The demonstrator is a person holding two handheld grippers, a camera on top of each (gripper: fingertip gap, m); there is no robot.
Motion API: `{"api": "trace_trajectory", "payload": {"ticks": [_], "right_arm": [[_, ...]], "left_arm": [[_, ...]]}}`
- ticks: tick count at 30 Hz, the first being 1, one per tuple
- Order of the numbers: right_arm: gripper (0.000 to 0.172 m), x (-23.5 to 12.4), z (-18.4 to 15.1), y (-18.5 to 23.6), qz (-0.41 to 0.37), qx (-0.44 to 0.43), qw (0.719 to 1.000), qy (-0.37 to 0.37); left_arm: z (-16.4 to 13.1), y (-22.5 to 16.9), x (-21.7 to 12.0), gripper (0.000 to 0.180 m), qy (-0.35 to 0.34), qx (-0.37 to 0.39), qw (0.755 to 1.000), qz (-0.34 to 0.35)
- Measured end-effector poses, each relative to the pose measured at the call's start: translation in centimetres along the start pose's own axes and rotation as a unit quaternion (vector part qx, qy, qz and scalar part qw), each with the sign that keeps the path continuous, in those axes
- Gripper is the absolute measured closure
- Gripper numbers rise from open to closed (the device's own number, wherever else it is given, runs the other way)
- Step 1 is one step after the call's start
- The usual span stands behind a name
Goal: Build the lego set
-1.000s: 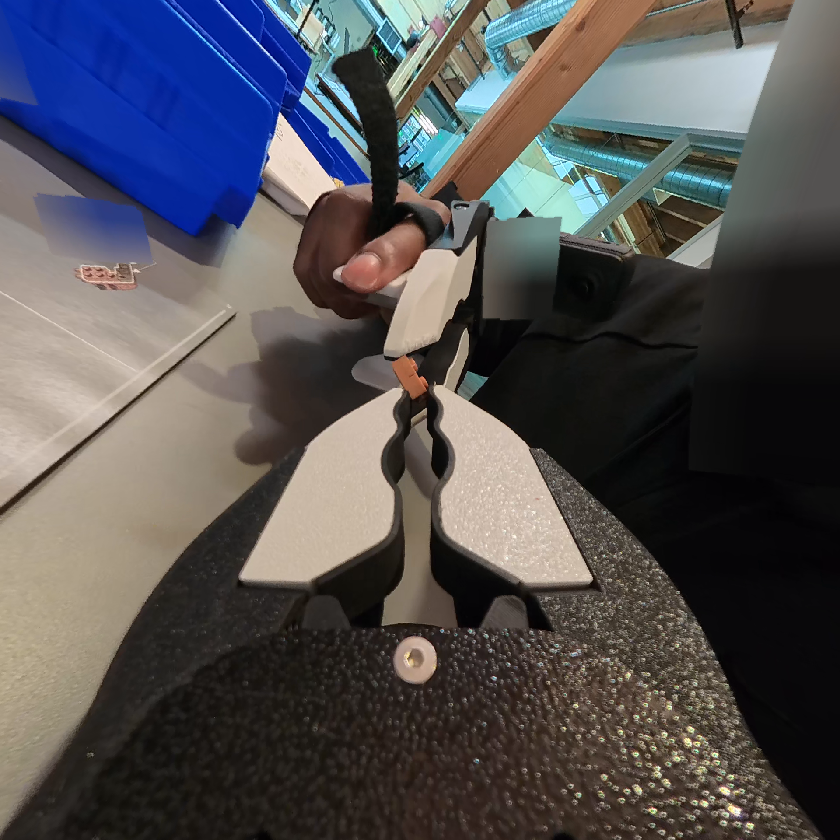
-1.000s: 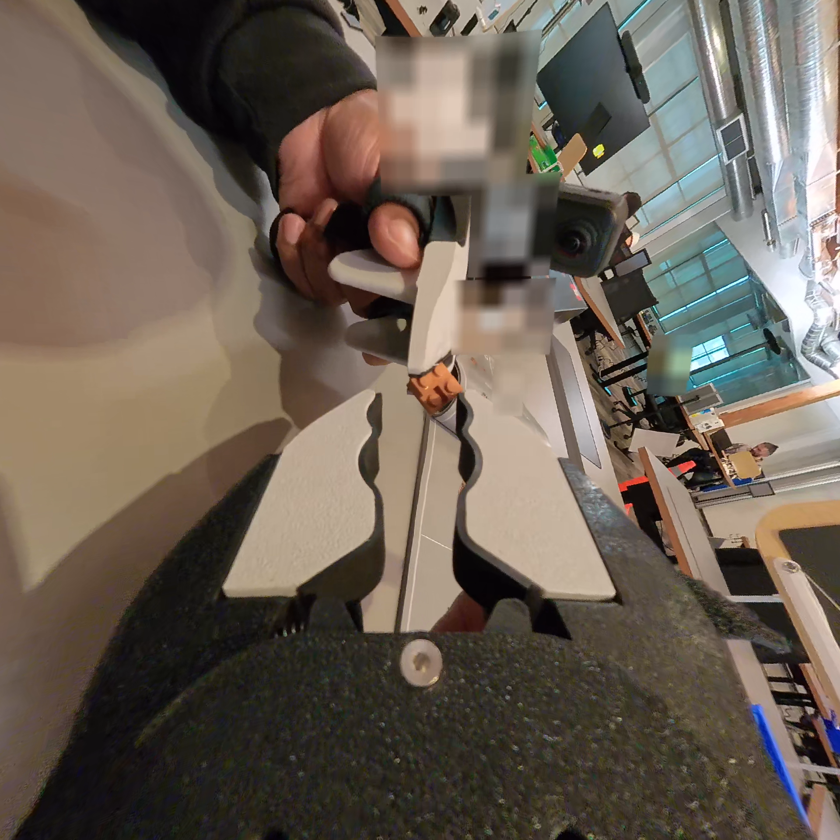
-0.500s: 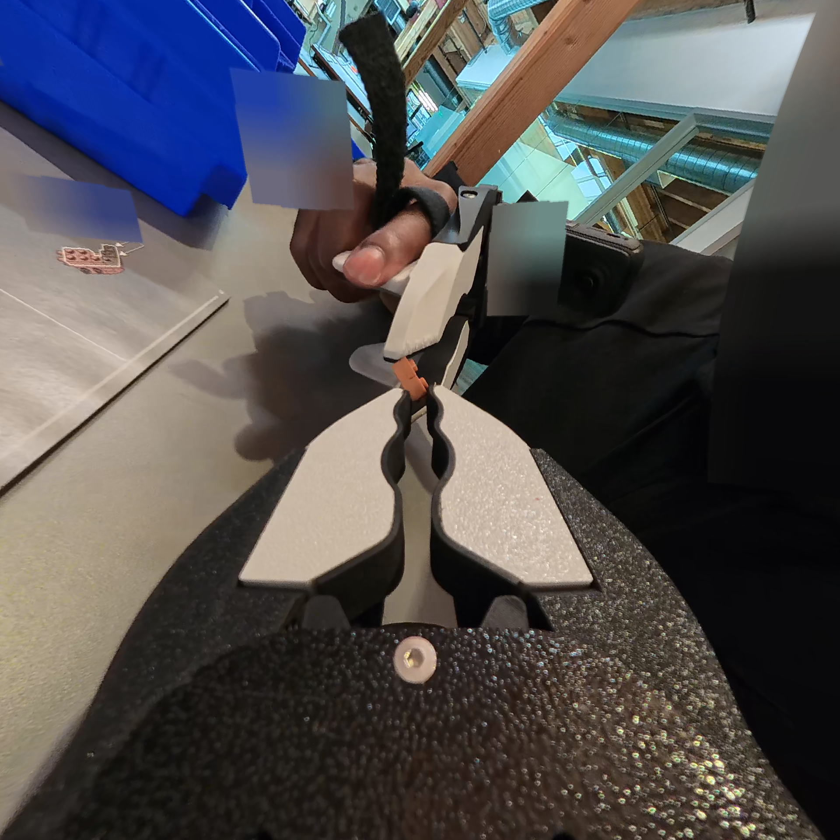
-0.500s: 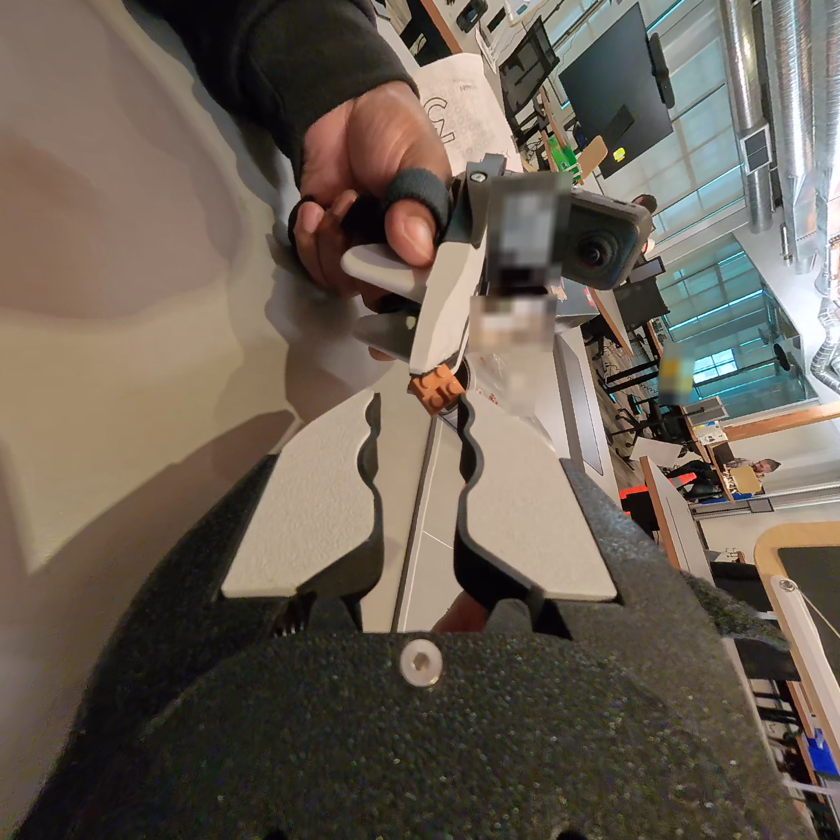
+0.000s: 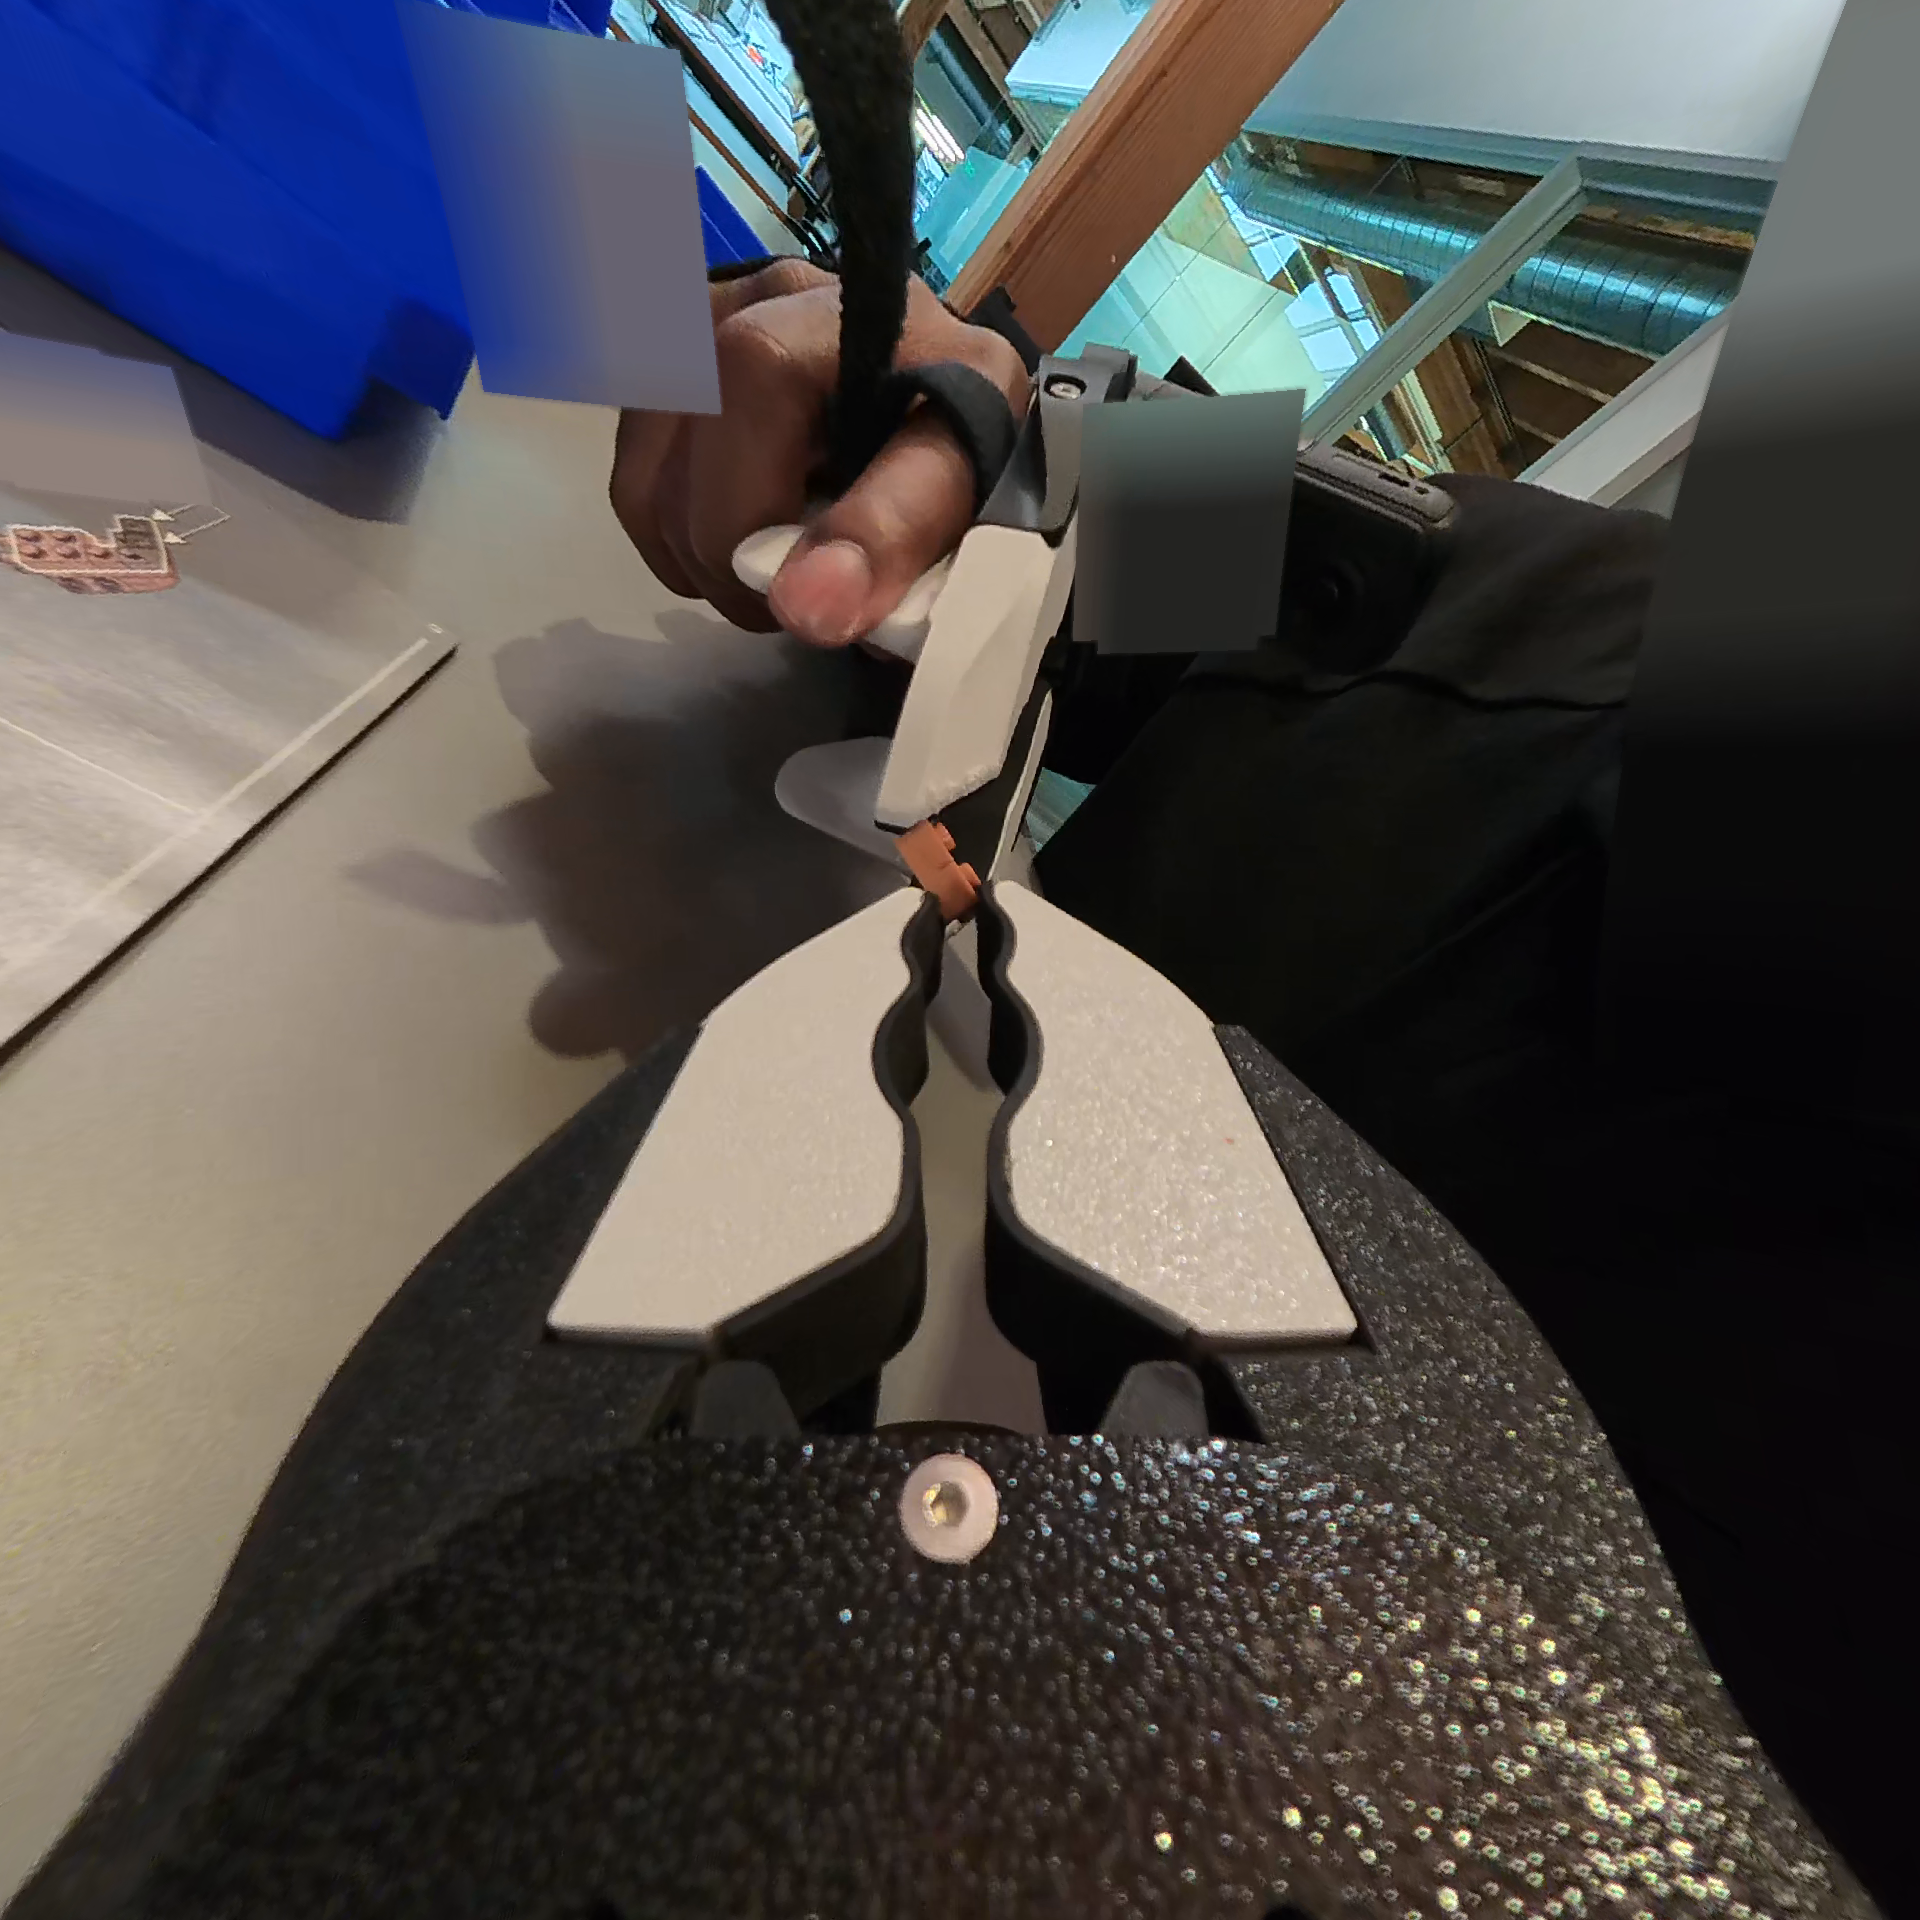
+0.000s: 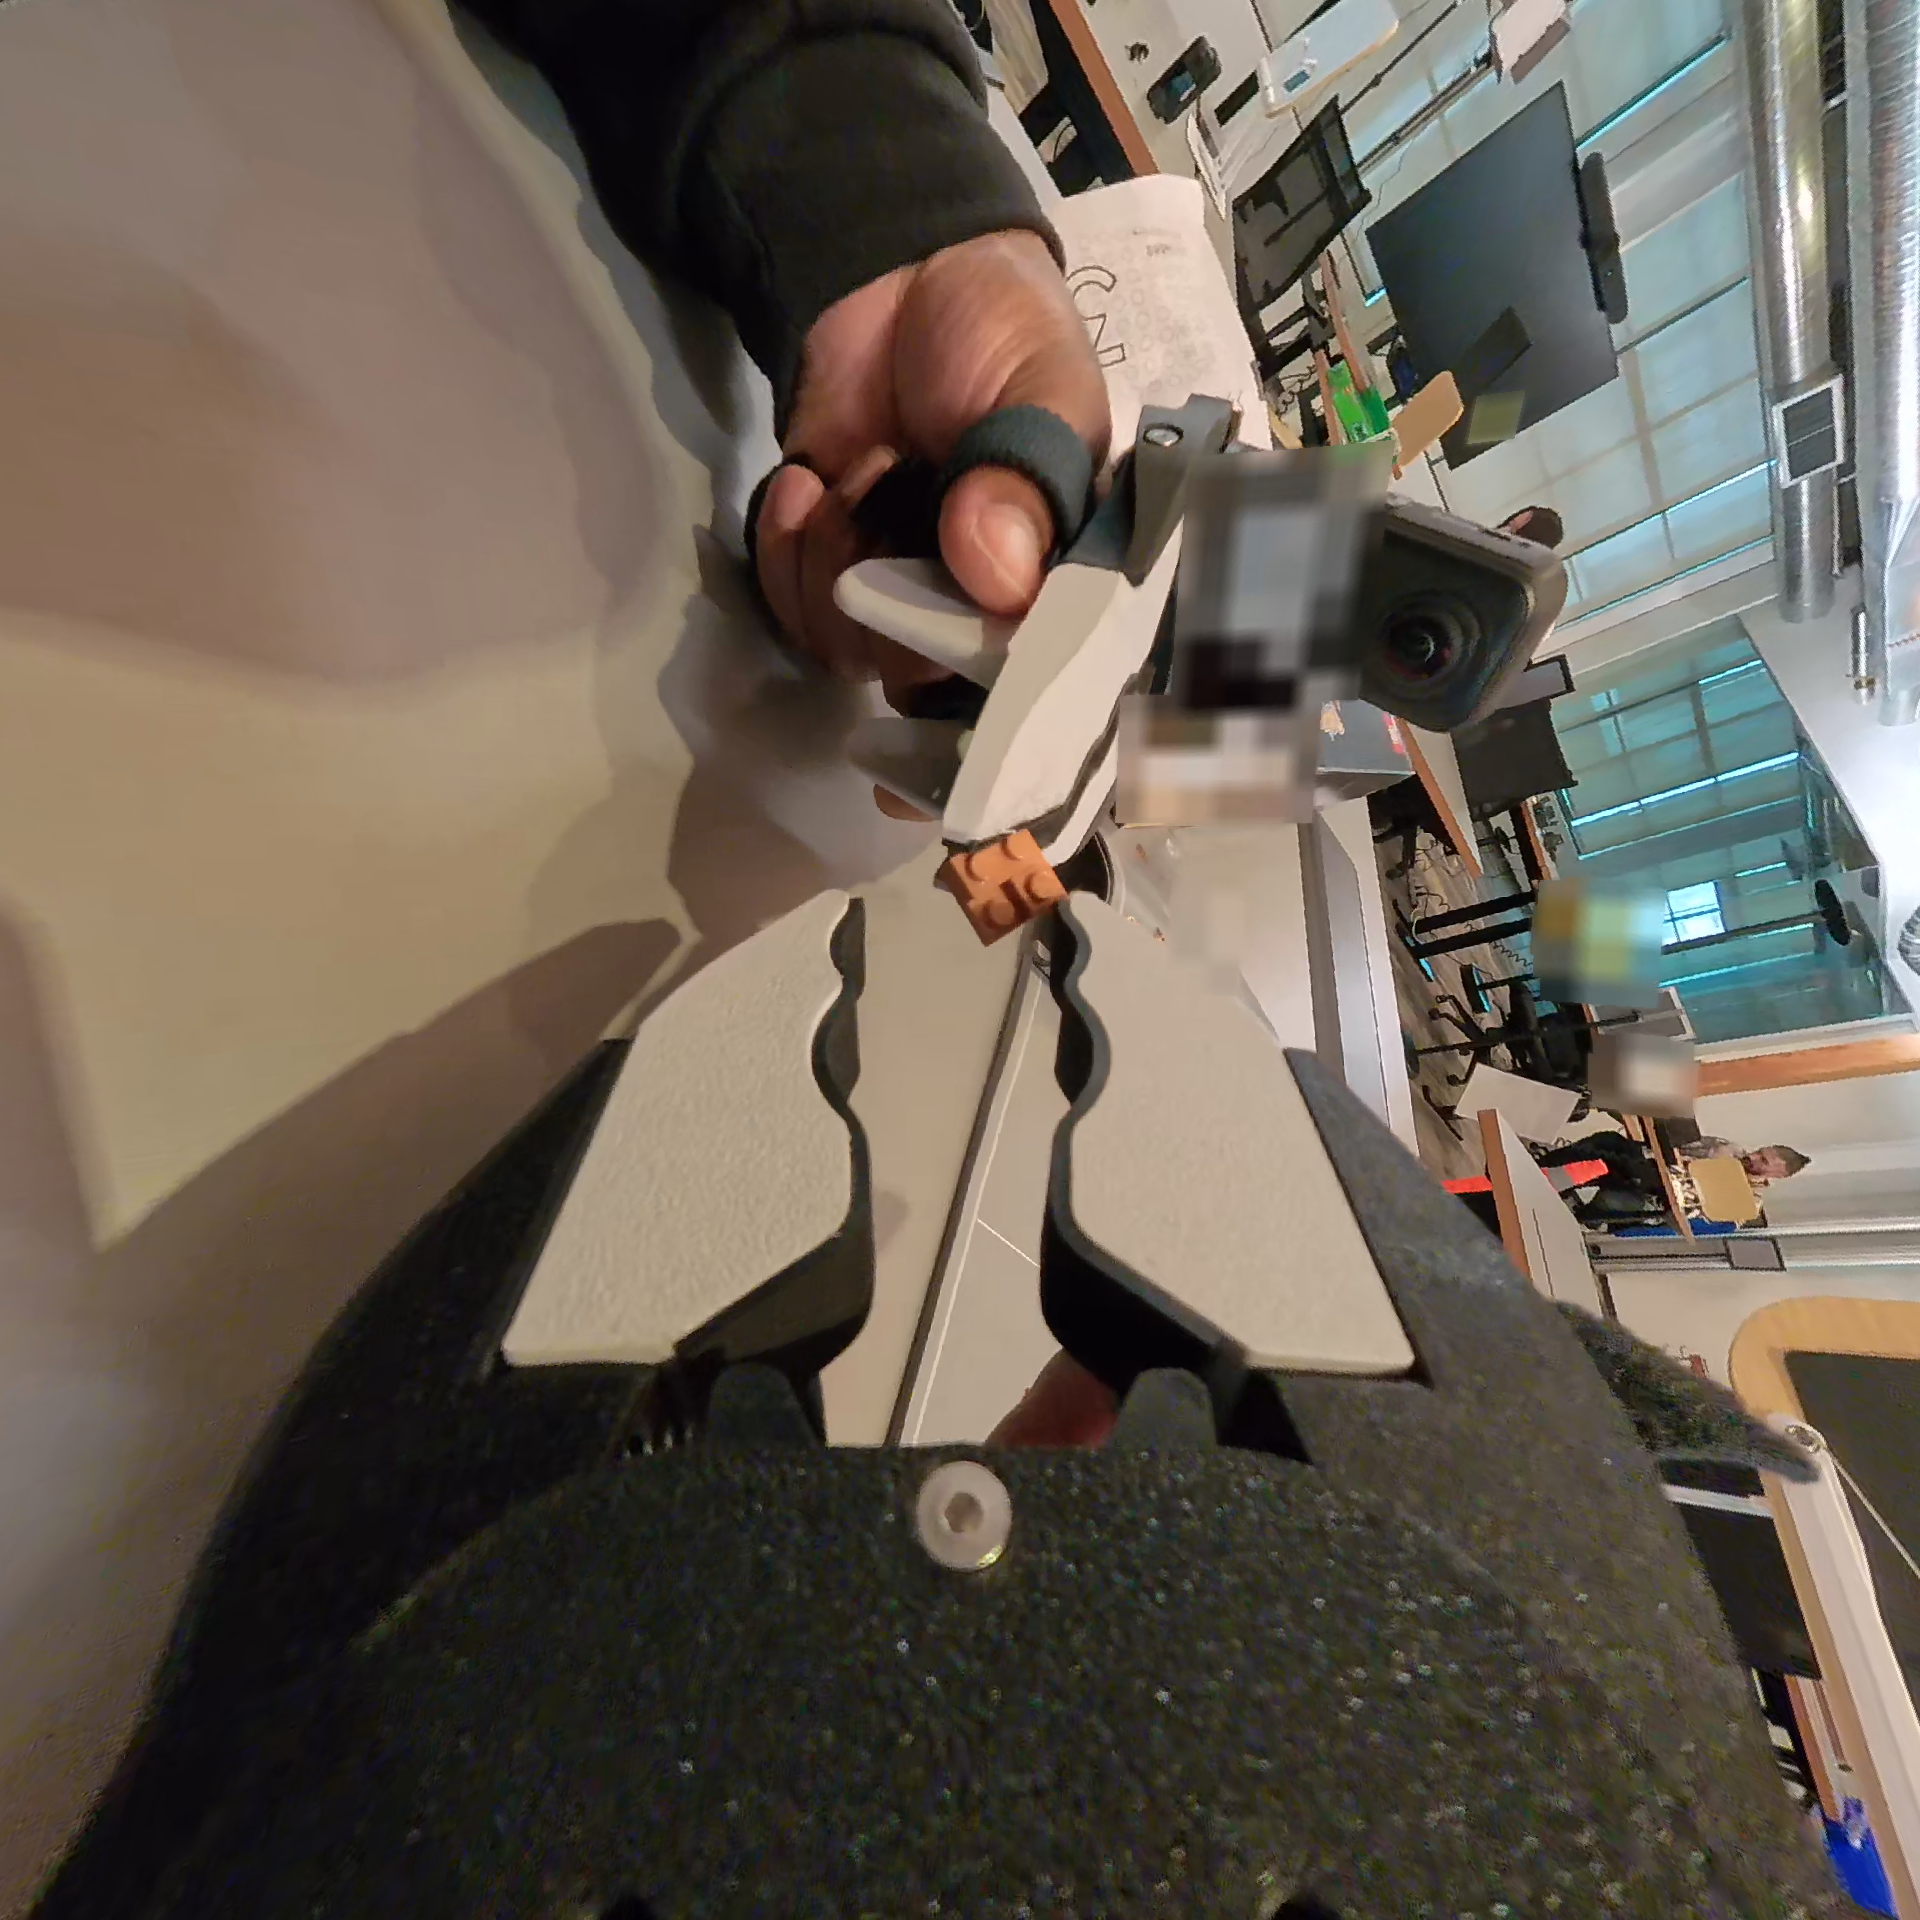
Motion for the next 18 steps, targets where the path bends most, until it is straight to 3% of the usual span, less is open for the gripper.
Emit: {"api": "trace_trajectory", "payload": {"ticks": [8,18], "right_arm": [[0.138,0.1,0.1,0.1,-0.001,-0.002,1.000,-0.002],[0.139,1.0,-0.6,0.2,-0.029,0.009,0.999,0.041]], "left_arm": [[-0.1,0.0,0.1,0.175,0.006,-0.001,1.000,-0.005],[0.4,-0.1,-0.7,0.175,-0.039,0.007,0.999,-0.022]]}}
Point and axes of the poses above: each gripper's, where its closed fingertips meet, x out along the fingers, z out of its top, y = z × x across the jaws, the point moved 9 cm from there along -x, back along the fingers, and after that the axes turned 7 degrees about -x, right-handed, at the moved point
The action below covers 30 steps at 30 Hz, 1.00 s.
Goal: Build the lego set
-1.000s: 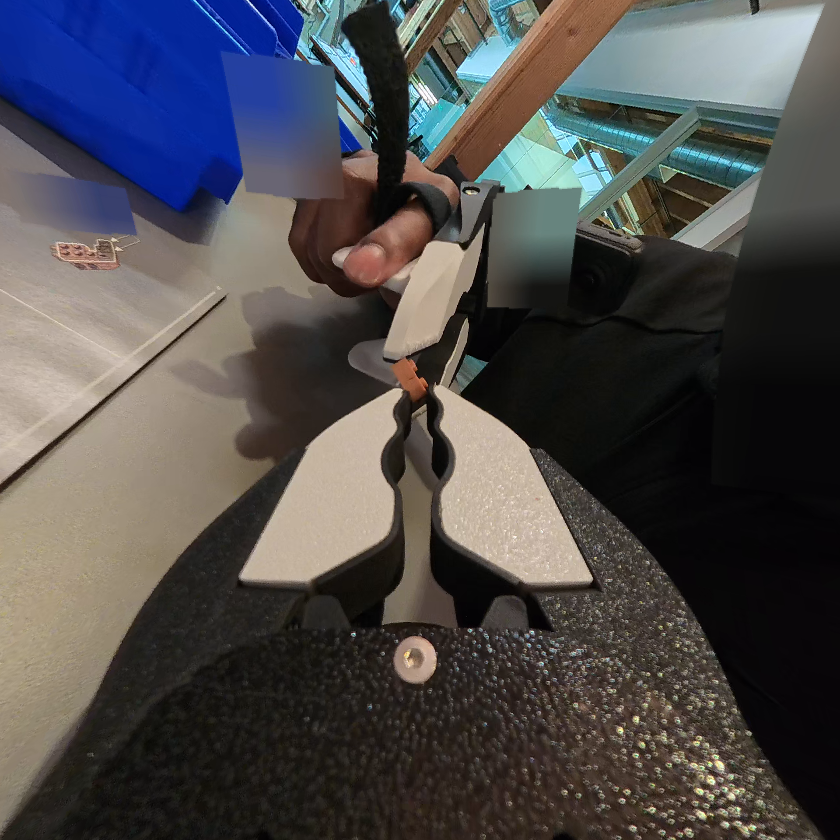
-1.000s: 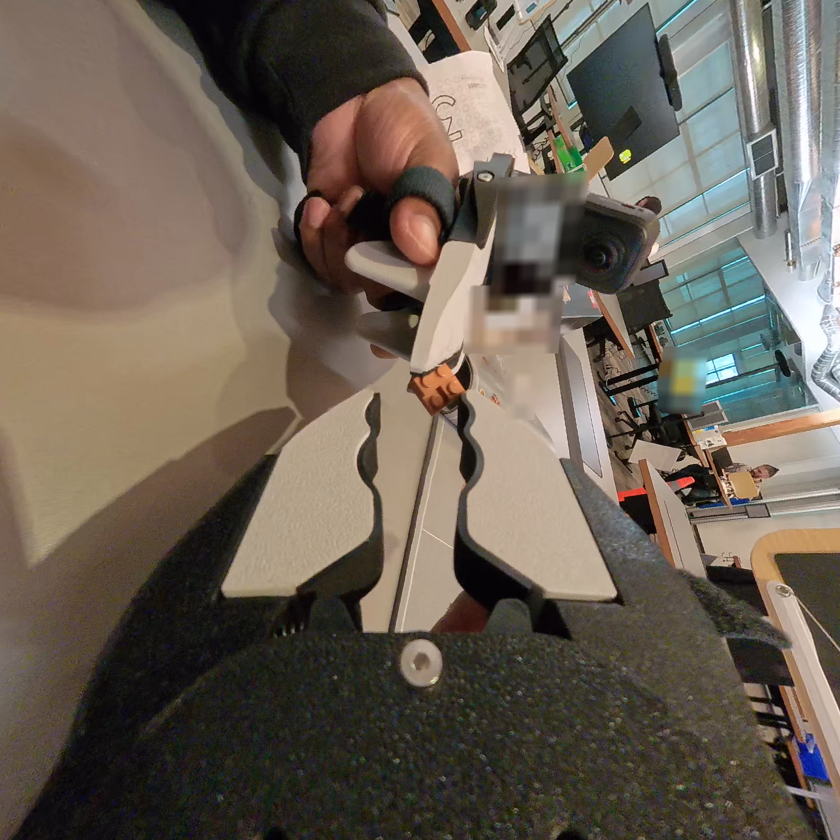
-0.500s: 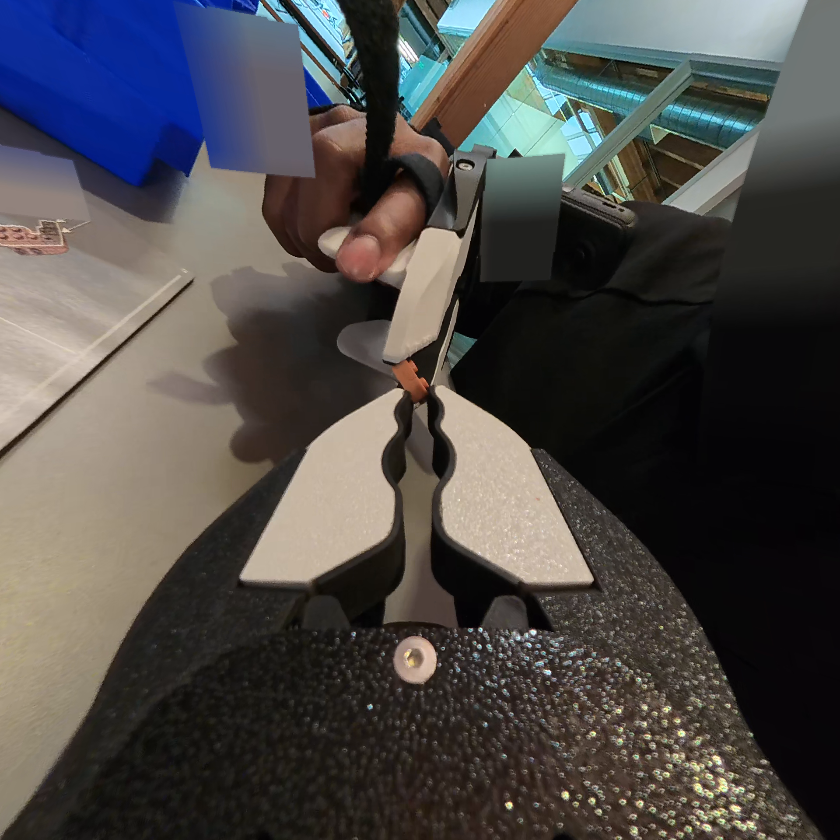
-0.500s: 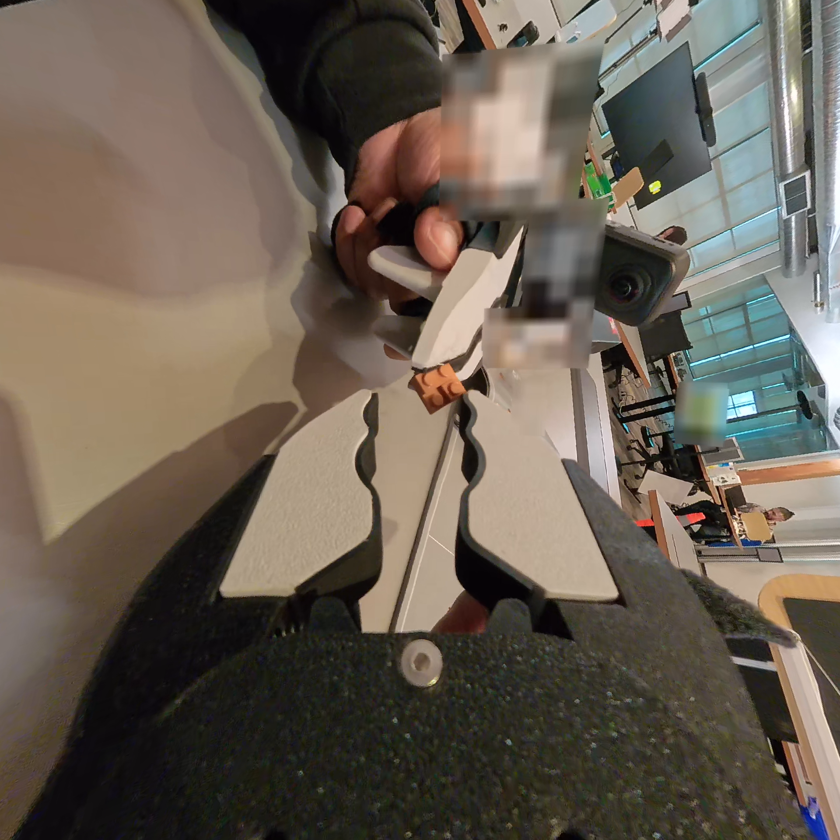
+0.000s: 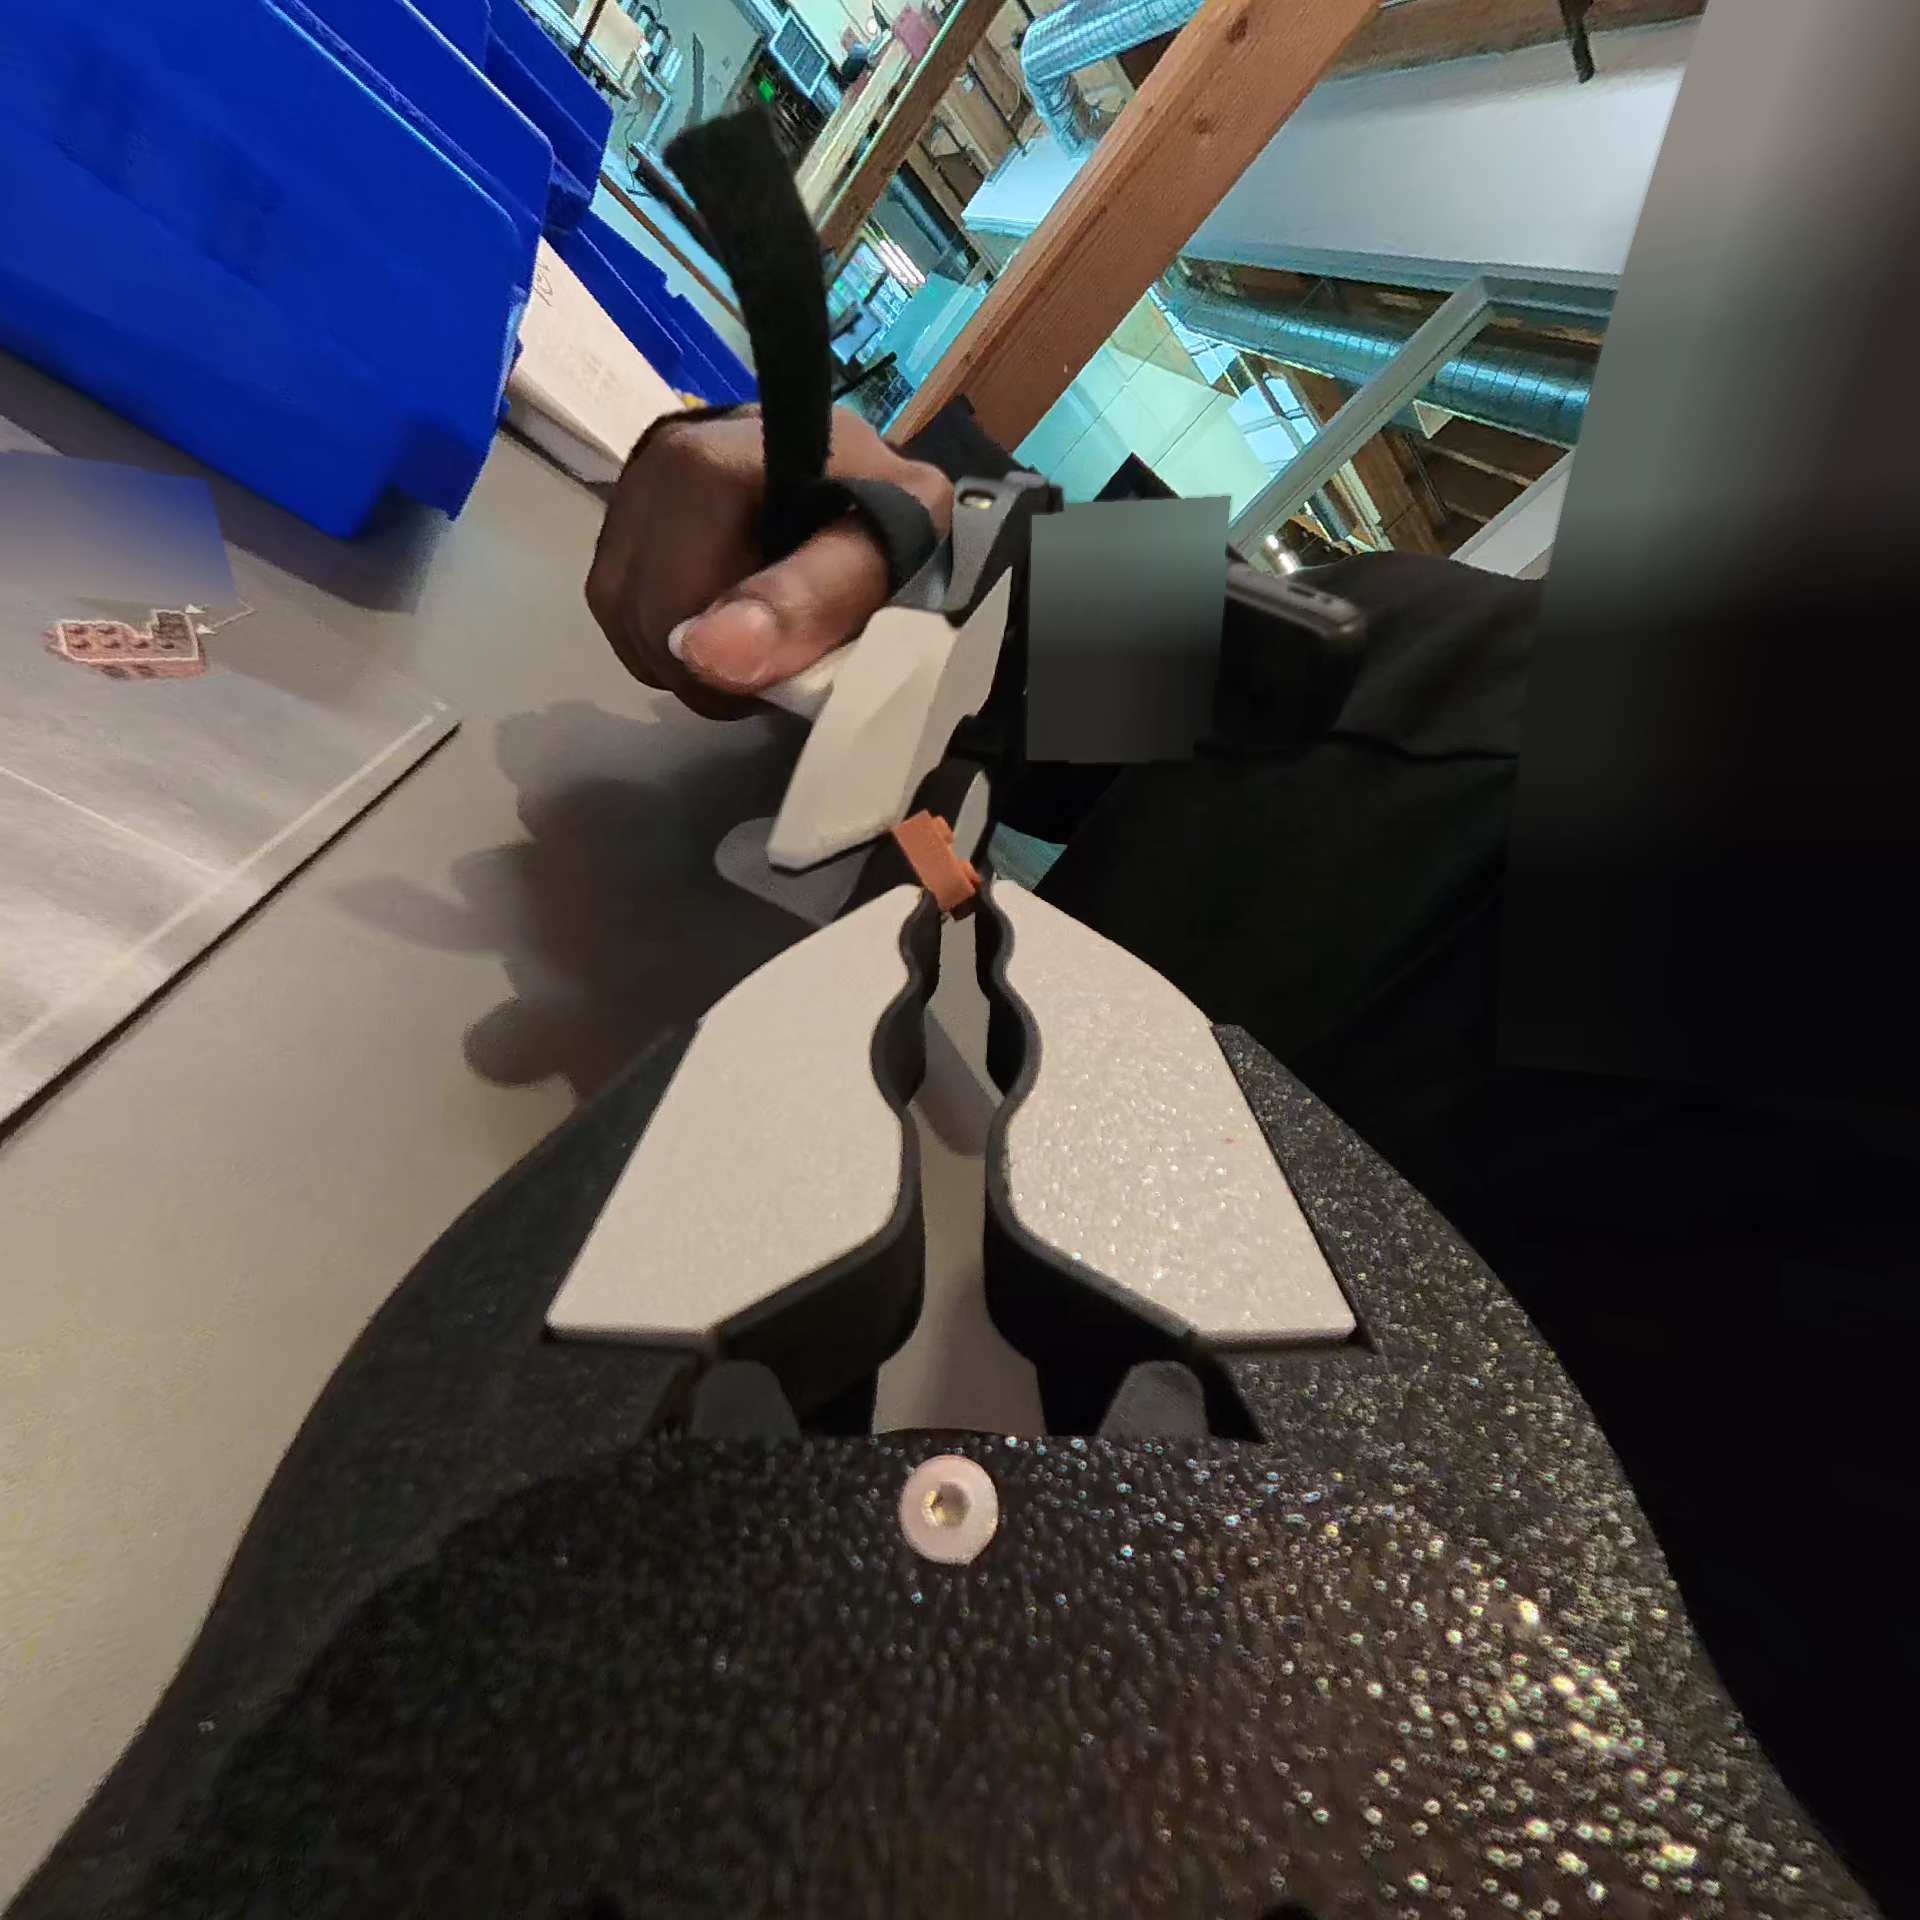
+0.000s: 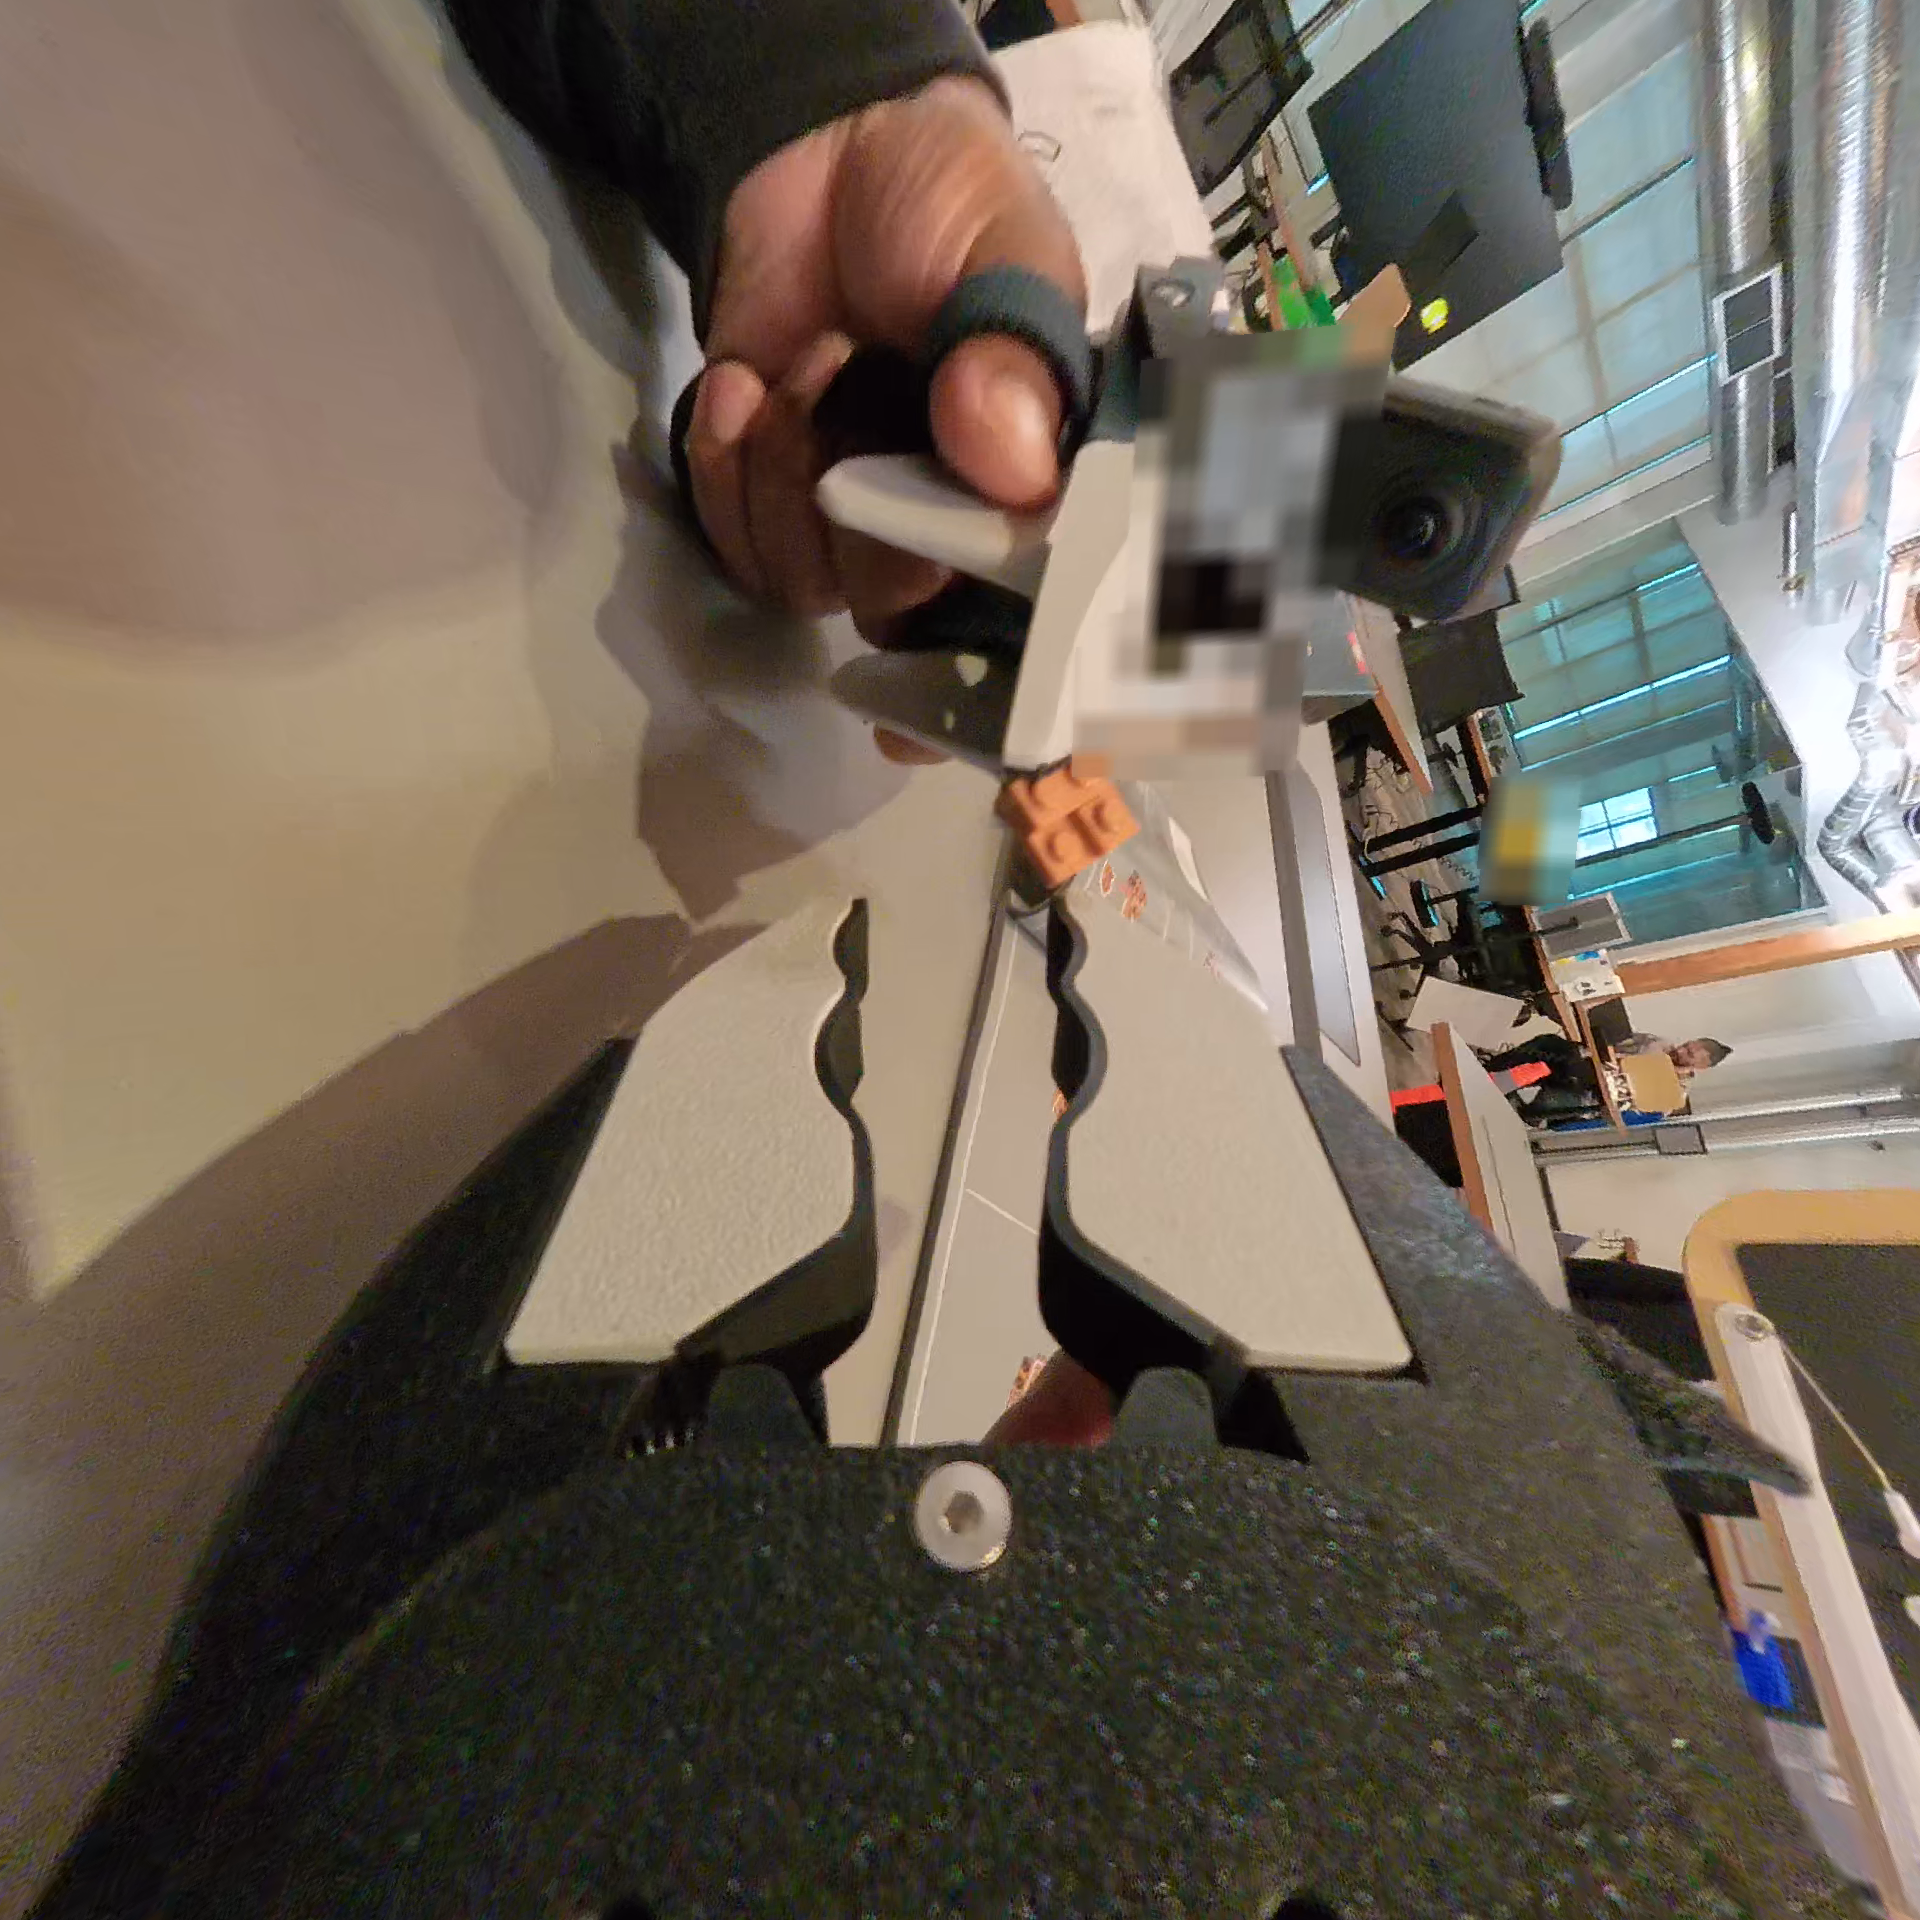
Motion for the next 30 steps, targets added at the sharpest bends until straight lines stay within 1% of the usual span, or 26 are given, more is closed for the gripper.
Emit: {"api": "trace_trajectory", "payload": {"ticks": [5,11,14,18,22,30], "right_arm": [[0.137,0.2,-0.4,0.1,-0.009,0.013,1.000,0.005],[0.138,0.3,-1.2,-0.2,-0.039,0.100,0.994,-0.012],[0.139,0.4,-1.6,0.1,-0.047,0.126,0.991,-0.012],[0.140,0.8,-2.3,0.3,-0.023,0.190,0.982,-0.006],[0.145,0.7,-2.9,-0.3,-0.018,0.237,0.971,-0.025],[0.149,0.5,-3.5,-0.9,-0.014,0.265,0.963,-0.042]], "left_arm": [[0.1,0.0,-0.2,0.175,-0.010,0.006,1.000,0.001],[0.5,0.1,-0.8,0.175,-0.034,0.026,0.999,0.024],[0.8,0.2,-1.2,0.174,-0.058,0.037,0.997,0.043],[1.2,0.6,-1.8,0.175,-0.094,0.037,0.992,0.070],[1.5,0.7,-2.2,0.175,-0.113,0.038,0.990,0.079],[1.7,0.9,-2.2,0.175,-0.114,0.047,0.988,0.091]]}}
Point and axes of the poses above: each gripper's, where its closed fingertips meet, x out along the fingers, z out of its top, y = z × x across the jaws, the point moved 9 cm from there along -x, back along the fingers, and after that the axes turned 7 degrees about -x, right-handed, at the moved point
